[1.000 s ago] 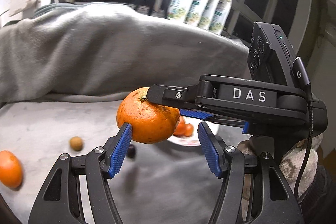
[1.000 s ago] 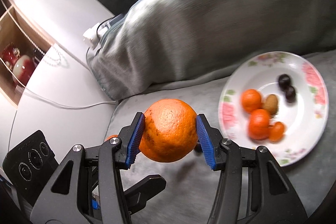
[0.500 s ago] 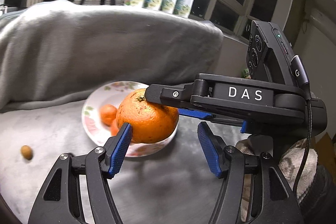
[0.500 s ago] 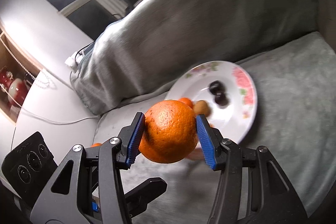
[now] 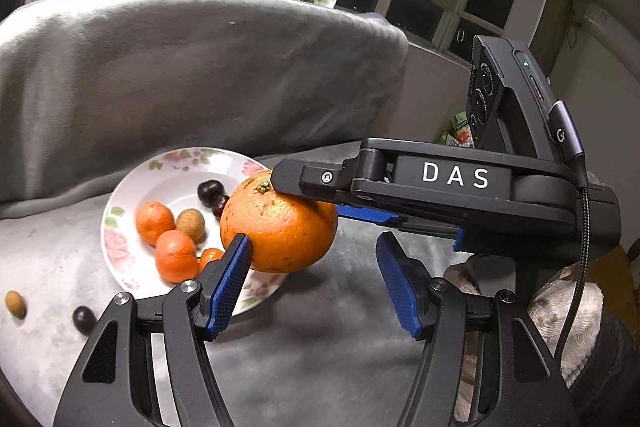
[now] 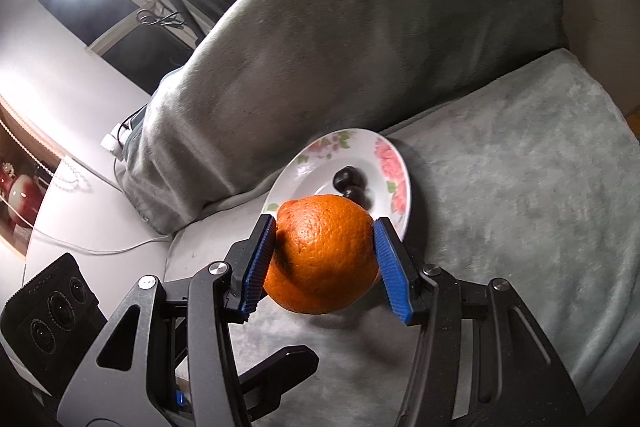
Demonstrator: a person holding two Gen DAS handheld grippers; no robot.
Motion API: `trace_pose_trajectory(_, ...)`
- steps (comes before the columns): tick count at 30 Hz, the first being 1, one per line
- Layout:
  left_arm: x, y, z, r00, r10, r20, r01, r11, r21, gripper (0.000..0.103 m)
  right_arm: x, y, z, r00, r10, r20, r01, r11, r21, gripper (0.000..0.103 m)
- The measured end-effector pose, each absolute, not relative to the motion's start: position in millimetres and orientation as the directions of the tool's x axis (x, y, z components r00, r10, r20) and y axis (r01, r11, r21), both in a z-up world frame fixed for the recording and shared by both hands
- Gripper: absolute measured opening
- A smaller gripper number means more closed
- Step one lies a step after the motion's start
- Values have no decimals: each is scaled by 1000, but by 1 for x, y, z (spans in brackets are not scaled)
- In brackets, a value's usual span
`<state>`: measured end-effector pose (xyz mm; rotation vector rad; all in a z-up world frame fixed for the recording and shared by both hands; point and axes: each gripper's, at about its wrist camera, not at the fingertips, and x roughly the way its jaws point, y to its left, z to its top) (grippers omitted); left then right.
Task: Organize fruits
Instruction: 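Carry both large oranges over the plate with both tools, then lower the oranges onto the plate and open both tools, then withdraw both open tools from the plate toward the remaining oranges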
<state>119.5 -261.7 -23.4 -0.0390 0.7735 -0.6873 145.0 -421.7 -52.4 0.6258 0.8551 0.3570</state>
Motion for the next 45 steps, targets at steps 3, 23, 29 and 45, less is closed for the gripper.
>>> trace_pose_trajectory(3,125,-269,-26,509,-578,-638,561,785,-264,64,148,-426,-57,612,528,-588,-33,761,648,53)
trace_pose_trajectory(23,126,-254,-15,536,-569,-624,559,793,-243,54,150,-428,-45,641,502,-581,-47,781,623,53)
trace_pose_trajectory(29,121,-248,-12,542,-565,-621,555,796,-239,60,146,-429,-45,647,482,-591,-39,795,606,70)
trace_pose_trajectory(45,108,-221,-4,602,-528,-599,510,831,-220,77,136,-427,-44,684,410,-604,-28,842,539,84)
